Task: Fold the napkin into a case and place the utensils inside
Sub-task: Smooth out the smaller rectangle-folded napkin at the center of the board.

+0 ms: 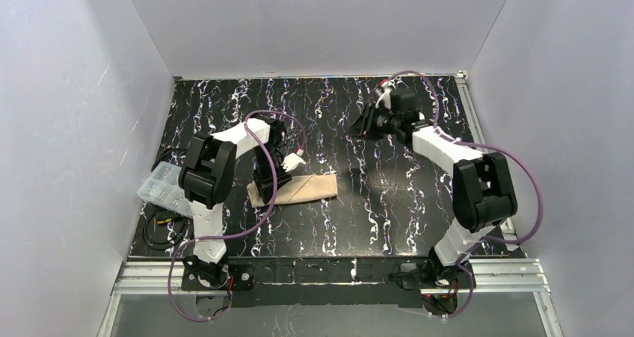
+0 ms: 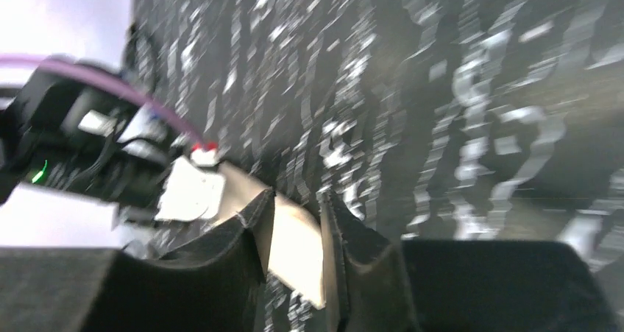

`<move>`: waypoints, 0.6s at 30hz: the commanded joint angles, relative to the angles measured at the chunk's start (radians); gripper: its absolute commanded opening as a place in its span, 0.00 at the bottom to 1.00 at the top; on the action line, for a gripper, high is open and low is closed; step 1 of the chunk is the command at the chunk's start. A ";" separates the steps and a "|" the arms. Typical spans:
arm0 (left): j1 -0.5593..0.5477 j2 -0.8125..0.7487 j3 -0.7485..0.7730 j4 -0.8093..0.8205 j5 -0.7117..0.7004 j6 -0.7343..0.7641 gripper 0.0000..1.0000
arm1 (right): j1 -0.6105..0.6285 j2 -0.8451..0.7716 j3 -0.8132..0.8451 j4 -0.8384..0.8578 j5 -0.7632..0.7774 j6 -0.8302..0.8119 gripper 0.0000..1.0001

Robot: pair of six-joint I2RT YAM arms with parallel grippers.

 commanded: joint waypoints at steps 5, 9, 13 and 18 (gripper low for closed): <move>-0.005 -0.051 0.224 0.050 -0.010 0.060 0.96 | -0.144 0.008 0.208 -0.379 0.587 -0.135 0.52; -0.002 -0.146 0.298 -0.016 -0.021 0.044 0.98 | -0.212 0.104 0.315 -0.428 0.734 -0.159 0.58; 0.001 -0.200 0.377 -0.075 -0.024 0.026 0.98 | -0.275 0.216 0.439 -0.500 0.835 -0.171 0.60; 0.042 -0.204 0.417 -0.061 -0.042 -0.061 0.99 | -0.344 0.263 0.473 -0.535 0.945 -0.173 0.62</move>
